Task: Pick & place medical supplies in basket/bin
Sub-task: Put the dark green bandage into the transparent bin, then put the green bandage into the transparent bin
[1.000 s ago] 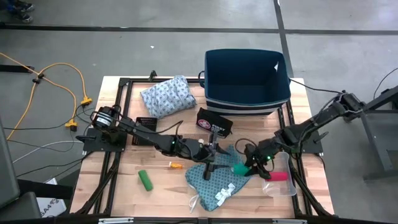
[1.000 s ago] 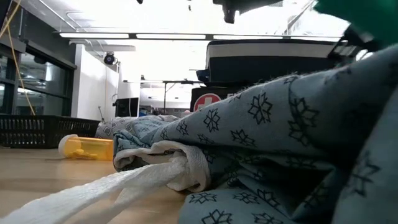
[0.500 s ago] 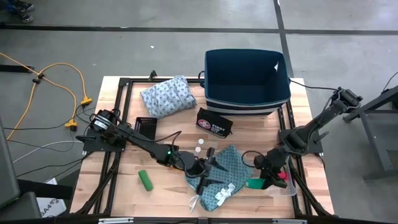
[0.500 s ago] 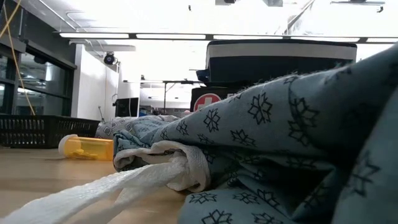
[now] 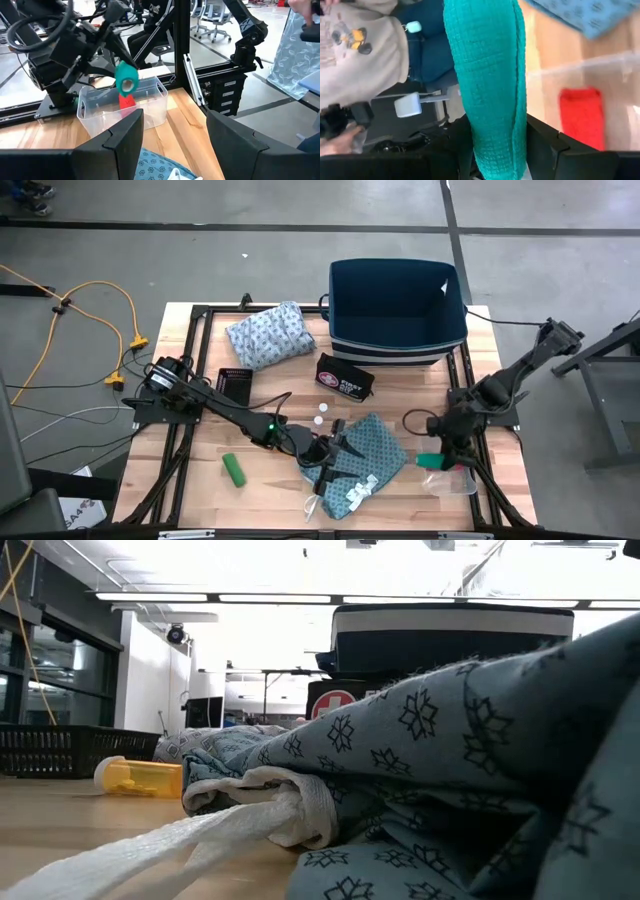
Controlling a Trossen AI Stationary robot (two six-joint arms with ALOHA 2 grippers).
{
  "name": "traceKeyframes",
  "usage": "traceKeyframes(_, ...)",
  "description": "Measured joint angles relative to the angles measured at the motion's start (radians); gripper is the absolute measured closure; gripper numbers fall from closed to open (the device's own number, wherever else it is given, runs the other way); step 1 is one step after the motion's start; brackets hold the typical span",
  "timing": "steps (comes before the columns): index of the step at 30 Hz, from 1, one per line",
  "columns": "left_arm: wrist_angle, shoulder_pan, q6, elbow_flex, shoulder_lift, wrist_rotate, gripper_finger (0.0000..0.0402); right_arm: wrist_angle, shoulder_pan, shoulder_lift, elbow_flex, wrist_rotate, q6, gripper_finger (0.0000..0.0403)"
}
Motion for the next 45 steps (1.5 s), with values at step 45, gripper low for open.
traceKeyframes(45,-0.008,0.001,-0.038,0.000,0.000,0.000,0.0190,-0.405,0.211,0.101,0.000,0.273,0.208,0.0197)
